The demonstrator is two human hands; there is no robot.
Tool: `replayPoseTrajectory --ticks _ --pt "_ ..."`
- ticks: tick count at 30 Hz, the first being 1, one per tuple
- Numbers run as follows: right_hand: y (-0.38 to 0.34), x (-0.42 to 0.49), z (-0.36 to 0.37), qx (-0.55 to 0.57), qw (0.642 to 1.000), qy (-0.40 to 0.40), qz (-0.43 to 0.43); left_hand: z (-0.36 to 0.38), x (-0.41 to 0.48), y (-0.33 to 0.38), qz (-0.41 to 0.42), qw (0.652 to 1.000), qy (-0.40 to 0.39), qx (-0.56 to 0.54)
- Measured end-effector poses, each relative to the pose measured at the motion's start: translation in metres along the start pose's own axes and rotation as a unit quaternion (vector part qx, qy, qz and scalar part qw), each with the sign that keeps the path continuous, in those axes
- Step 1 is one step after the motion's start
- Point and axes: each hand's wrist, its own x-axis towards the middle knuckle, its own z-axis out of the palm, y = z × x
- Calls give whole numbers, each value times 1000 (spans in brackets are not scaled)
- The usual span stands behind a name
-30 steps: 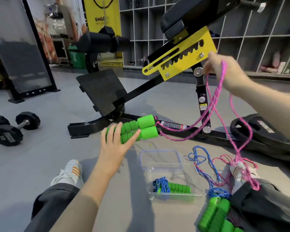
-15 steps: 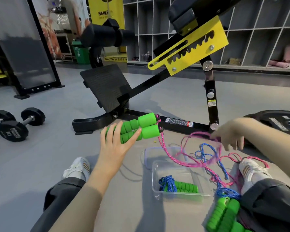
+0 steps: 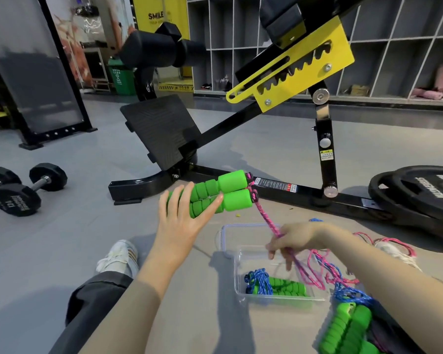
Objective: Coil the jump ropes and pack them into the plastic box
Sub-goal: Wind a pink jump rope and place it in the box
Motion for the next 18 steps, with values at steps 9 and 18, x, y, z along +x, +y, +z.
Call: replayPoseTrajectory --ticks 9,18 --pt "-54 -60 -85 -137 876 462 -37 9 -19 5 69 997 9 18" --pt "-147 -143 -134 17 728 665 -165 -8 -2 13 20 1000 16 -6"
